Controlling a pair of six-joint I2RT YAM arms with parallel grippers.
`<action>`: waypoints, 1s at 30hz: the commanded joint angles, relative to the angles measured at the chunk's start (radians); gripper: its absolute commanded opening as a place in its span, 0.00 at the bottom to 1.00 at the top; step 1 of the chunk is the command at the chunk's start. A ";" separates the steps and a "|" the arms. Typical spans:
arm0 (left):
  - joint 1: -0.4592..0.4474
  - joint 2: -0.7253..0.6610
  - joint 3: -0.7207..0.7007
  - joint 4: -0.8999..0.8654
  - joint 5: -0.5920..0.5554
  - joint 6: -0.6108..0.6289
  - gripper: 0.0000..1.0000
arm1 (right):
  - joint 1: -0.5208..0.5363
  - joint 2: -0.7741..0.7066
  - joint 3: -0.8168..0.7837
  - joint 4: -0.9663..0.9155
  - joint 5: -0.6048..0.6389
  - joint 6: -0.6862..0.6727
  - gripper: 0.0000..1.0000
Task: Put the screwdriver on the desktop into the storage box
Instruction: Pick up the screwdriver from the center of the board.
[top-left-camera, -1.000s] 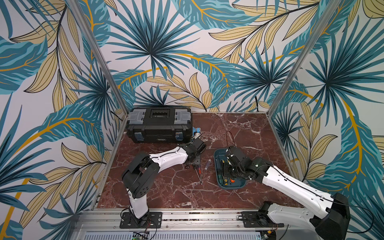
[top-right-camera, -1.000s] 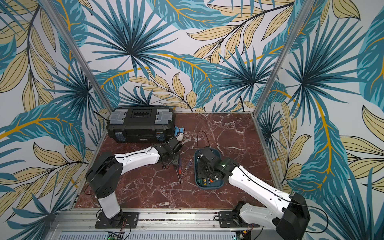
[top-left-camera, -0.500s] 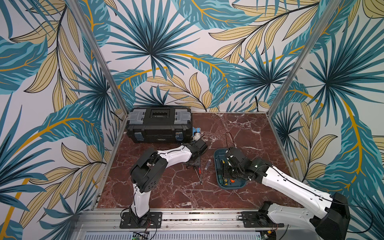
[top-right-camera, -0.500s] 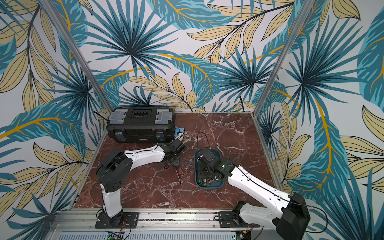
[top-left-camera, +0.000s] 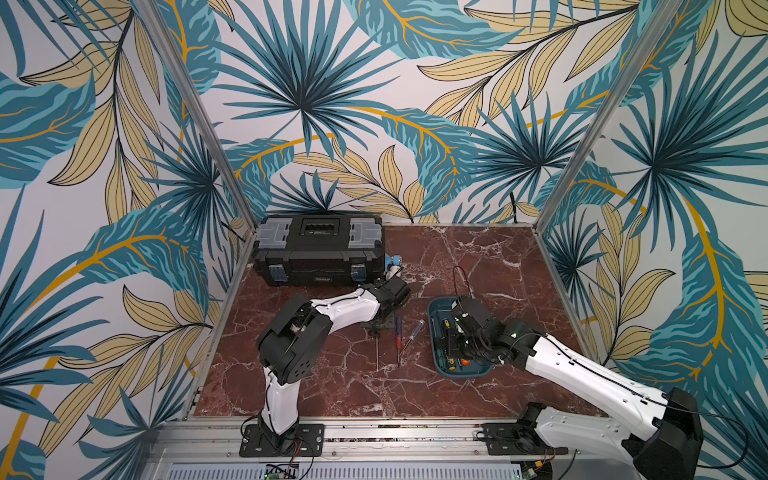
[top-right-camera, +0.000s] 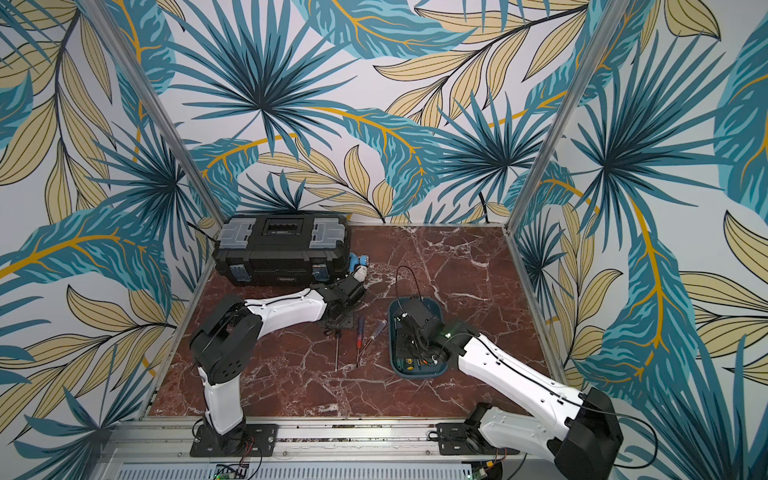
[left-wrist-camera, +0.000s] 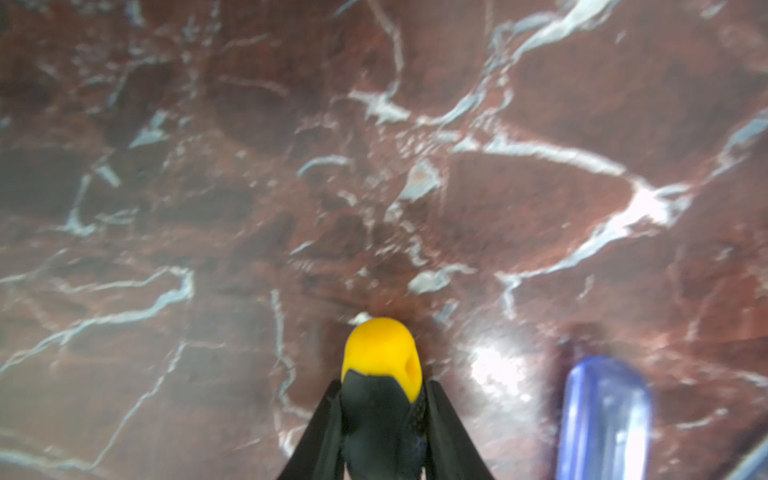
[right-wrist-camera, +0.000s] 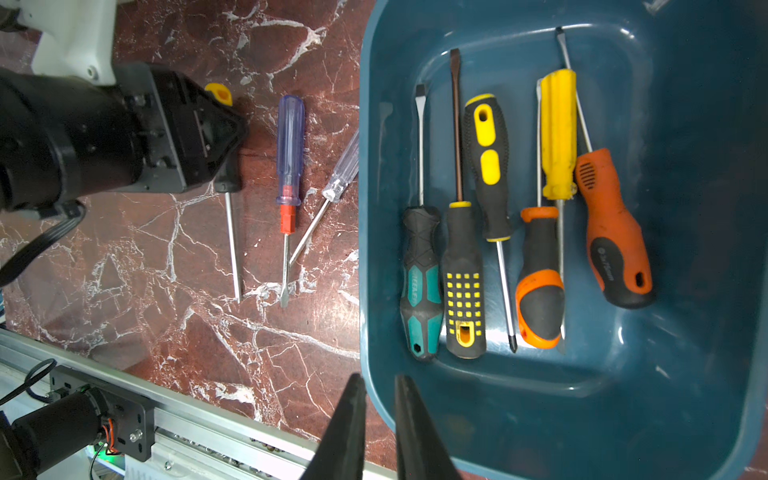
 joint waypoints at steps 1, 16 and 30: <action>0.004 -0.106 -0.040 -0.062 -0.054 -0.016 0.00 | 0.007 -0.022 -0.023 0.024 -0.020 0.011 0.20; 0.037 -0.688 -0.381 0.623 0.527 -0.170 0.00 | 0.009 -0.111 -0.159 0.650 -0.436 0.147 0.61; 0.061 -0.869 -0.578 1.054 0.660 -0.387 0.00 | 0.011 -0.171 -0.217 0.839 -0.544 0.208 0.44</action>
